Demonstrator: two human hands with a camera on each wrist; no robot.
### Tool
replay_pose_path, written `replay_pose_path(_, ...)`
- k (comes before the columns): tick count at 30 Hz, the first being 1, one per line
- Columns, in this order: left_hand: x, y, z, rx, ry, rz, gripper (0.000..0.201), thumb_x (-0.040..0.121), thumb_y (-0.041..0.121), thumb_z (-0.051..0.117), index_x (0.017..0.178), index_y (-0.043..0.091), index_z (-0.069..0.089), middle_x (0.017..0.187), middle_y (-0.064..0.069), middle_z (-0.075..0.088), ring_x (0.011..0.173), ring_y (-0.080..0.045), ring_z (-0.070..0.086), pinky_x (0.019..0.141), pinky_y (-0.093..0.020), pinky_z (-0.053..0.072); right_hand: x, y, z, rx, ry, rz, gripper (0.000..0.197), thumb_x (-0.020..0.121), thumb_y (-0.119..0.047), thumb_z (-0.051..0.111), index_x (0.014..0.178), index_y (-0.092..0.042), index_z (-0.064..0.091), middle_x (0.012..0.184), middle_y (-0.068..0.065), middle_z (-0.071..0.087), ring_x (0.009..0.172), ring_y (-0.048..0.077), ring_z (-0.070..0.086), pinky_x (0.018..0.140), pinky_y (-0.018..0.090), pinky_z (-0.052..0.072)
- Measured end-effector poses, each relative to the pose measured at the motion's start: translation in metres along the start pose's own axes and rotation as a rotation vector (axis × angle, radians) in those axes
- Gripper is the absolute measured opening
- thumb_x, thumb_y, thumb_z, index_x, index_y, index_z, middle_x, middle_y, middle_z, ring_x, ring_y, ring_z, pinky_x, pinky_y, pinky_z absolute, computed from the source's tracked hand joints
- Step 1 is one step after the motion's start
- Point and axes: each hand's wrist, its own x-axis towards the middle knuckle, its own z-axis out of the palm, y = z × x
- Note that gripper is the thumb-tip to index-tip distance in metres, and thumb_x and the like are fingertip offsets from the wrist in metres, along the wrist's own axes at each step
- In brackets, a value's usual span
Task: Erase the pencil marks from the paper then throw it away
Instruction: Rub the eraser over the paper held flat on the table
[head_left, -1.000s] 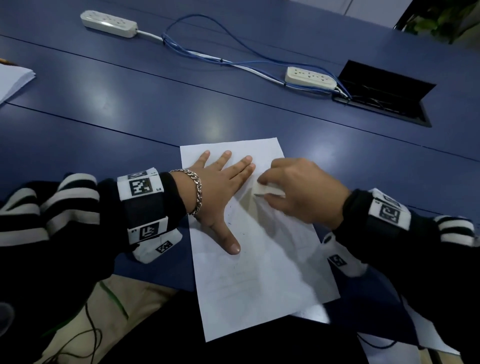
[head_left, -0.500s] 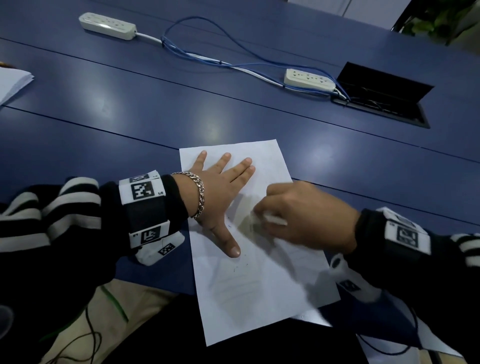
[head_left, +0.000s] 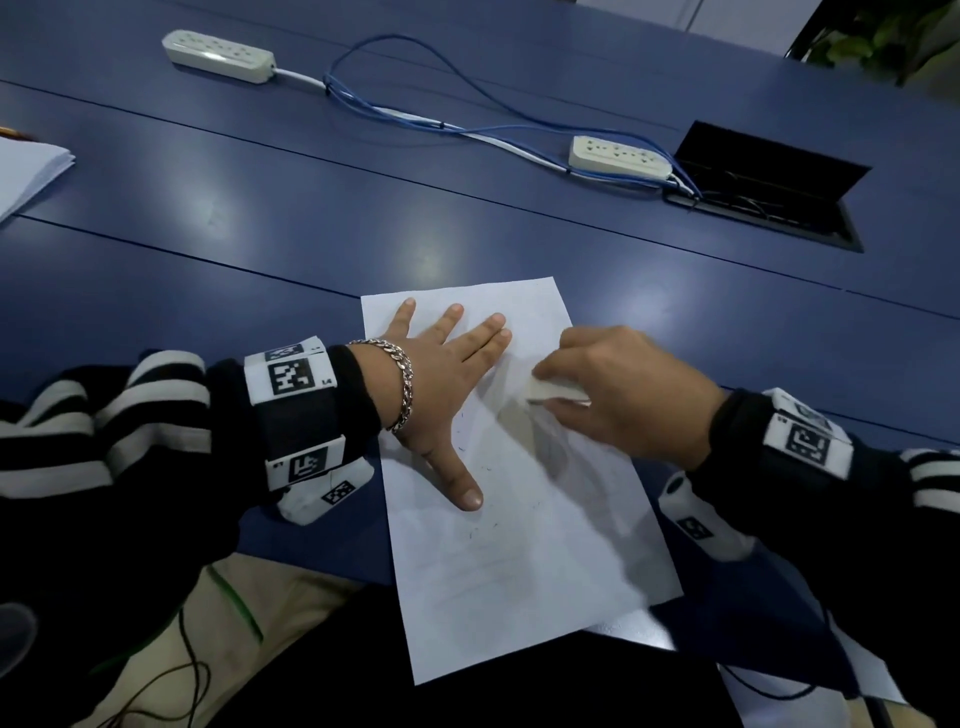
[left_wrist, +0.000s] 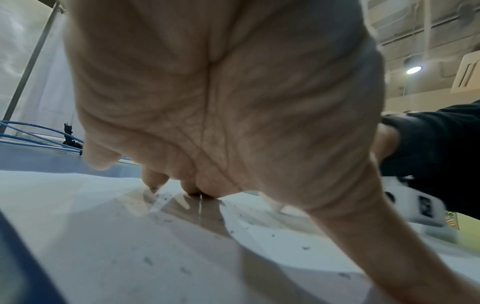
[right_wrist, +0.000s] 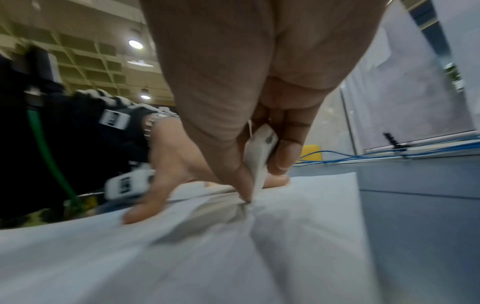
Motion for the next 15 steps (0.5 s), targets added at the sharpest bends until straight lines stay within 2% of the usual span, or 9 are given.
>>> replay_pose_path(3,0.0,0.0,-0.001,0.016,-0.004,-0.004,0.175,0.035,0.107,0.058,0.157,0.022,-0.034,0.166,0.009,-0.037,0.156,-0.032,-0.027,0.122,-0.069,-0.009,-0.015,-0.024,0.005,-0.012,-0.023,-0.101,0.03,0.093,-0.039,0.042,0.101,-0.025,0.067,0.089,-0.005,0.053,0.073,0.023,0.058,0.065,0.04,0.052)
replay_pose_path(5,0.0,0.0,-0.001,0.031,-0.002,0.002,0.174,0.035,0.107,0.057,0.157,0.022,-0.034,0.166,0.007,-0.037,0.156,-0.032,-0.026,0.122,-0.068,-0.009,-0.028,-0.03,0.005,0.019,-0.07,-0.121,0.026,0.094,-0.038,0.046,0.106,-0.029,0.068,0.092,-0.008,0.056,0.077,0.019,0.059,0.068,0.037,0.052)
replay_pose_path(7,0.0,-0.002,0.0,0.044,0.009,0.025,0.173,0.037,0.106,0.058,0.158,0.022,-0.032,0.167,0.007,-0.036,0.157,-0.033,-0.025,0.122,-0.069,-0.01,-0.037,-0.021,0.002,0.106,0.06,-0.061,0.024,0.092,-0.037,0.06,0.112,-0.028,0.07,0.094,-0.01,0.061,0.083,0.015,0.062,0.075,0.032,0.053)
replay_pose_path(10,0.001,-0.009,-0.01,0.028,0.035,0.108,0.165,0.046,0.1,0.066,0.159,0.028,-0.03,0.167,0.007,-0.036,0.156,-0.033,-0.027,0.121,-0.068,-0.012,-0.059,-0.002,-0.005,0.276,0.329,0.116,0.027,0.091,-0.04,0.071,0.114,-0.026,0.072,0.093,-0.016,0.065,0.085,0.006,0.062,0.079,0.017,0.045)
replay_pose_path(12,0.001,-0.016,-0.025,-0.006,0.108,0.139,0.155,0.054,0.096,0.067,0.161,0.032,-0.025,0.167,0.005,-0.035,0.156,-0.035,-0.026,0.123,-0.065,-0.01,-0.074,0.003,-0.005,0.353,0.396,0.23,0.027,0.089,-0.04,0.072,0.115,-0.032,0.072,0.094,-0.018,0.067,0.089,0.003,0.063,0.081,0.019,0.046)
replay_pose_path(15,-0.01,-0.027,-0.051,-0.064,0.191,0.137,0.127,0.074,0.085,0.063,0.166,0.033,-0.008,0.172,-0.004,-0.024,0.158,-0.035,-0.018,0.128,-0.056,-0.005,-0.094,0.003,0.001,0.417,0.43,0.336,0.026,0.088,-0.041,0.071,0.112,-0.034,0.072,0.094,-0.017,0.068,0.088,0.006,0.065,0.079,0.032,0.053)
